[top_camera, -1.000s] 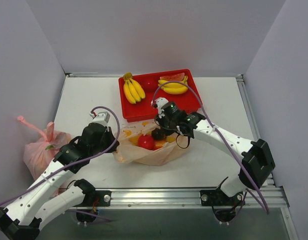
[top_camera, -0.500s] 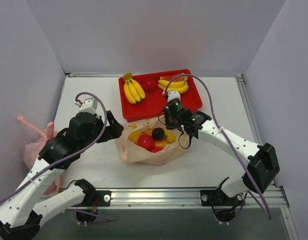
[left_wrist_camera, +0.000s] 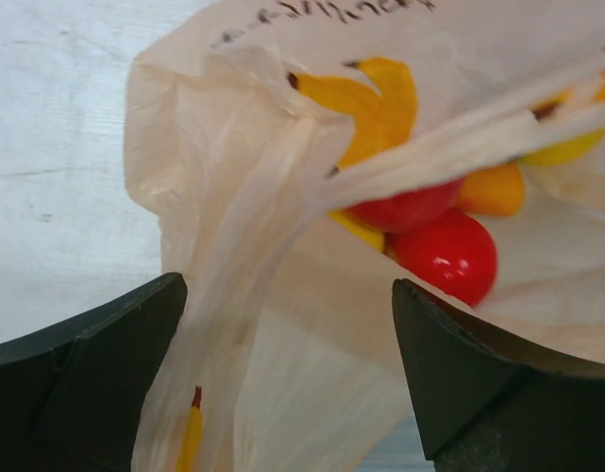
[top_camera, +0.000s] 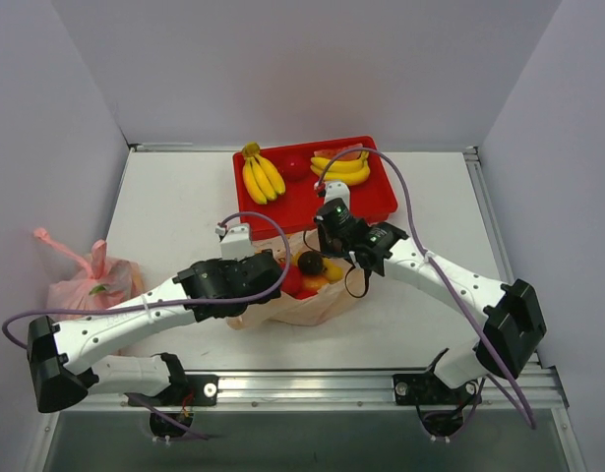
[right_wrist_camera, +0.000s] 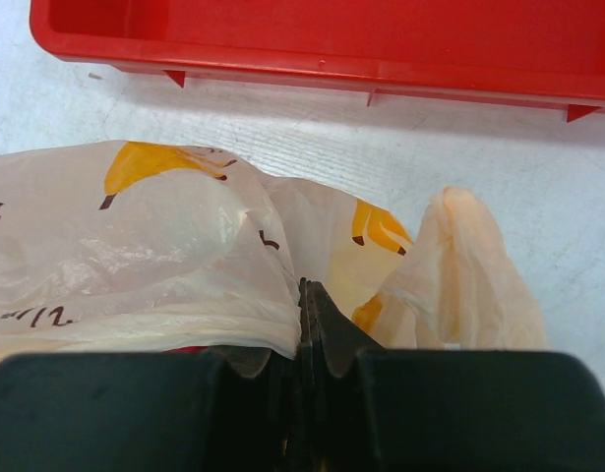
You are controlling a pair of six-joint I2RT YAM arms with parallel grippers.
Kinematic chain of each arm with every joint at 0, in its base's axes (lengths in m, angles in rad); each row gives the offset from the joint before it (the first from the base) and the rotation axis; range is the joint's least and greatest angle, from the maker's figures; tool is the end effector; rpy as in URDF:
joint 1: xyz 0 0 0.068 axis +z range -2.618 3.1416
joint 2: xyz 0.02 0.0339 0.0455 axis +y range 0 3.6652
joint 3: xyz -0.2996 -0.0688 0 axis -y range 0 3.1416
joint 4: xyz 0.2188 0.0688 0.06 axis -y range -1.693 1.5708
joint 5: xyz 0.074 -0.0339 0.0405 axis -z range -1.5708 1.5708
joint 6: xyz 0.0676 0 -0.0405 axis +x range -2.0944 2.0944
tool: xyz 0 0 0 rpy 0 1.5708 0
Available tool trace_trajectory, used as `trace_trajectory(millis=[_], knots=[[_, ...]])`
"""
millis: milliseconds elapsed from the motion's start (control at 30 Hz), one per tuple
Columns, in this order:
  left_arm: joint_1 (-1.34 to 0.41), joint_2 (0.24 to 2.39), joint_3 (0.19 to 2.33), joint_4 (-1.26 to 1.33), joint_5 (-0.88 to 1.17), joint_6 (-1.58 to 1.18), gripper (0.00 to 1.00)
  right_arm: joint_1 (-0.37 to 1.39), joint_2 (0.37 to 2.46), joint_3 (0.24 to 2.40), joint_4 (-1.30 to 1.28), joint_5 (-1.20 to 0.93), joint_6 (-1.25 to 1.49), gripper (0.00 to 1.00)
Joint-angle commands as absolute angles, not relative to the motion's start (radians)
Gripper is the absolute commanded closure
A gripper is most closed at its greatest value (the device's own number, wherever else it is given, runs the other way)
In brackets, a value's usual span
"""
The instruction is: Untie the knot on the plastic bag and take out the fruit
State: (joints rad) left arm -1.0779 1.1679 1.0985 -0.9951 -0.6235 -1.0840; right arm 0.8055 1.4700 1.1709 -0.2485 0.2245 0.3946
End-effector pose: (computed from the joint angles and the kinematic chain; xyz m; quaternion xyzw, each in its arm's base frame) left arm 0.1235 -0.1465 0.3211 -0.0796 0.9212 -0.0706 0.3742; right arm 0.2437 0.2319 0.3316 -0.1231 0.8594 0.1941 0.4567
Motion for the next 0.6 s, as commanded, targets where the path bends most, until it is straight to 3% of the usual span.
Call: trace_trajectory(millis=[0,300,567], knots=[[-1.083,1.18,1.074,-1.039,-0.785,-1.238,0.03,0.833,1.456,1.183,-0.238,0.255,0.411,1.0],[-1.008,1.272,1.0,-0.968,-0.818,-1.233,0.04,0.822,1.401,1.098,-0.227,0.25,0.41,1.0],[-0.868,1.227,0.898,-0.872,-0.729,-1.08,0.2,0.62,1.313,0.944,-0.183,0.108,0.396,1.0]])
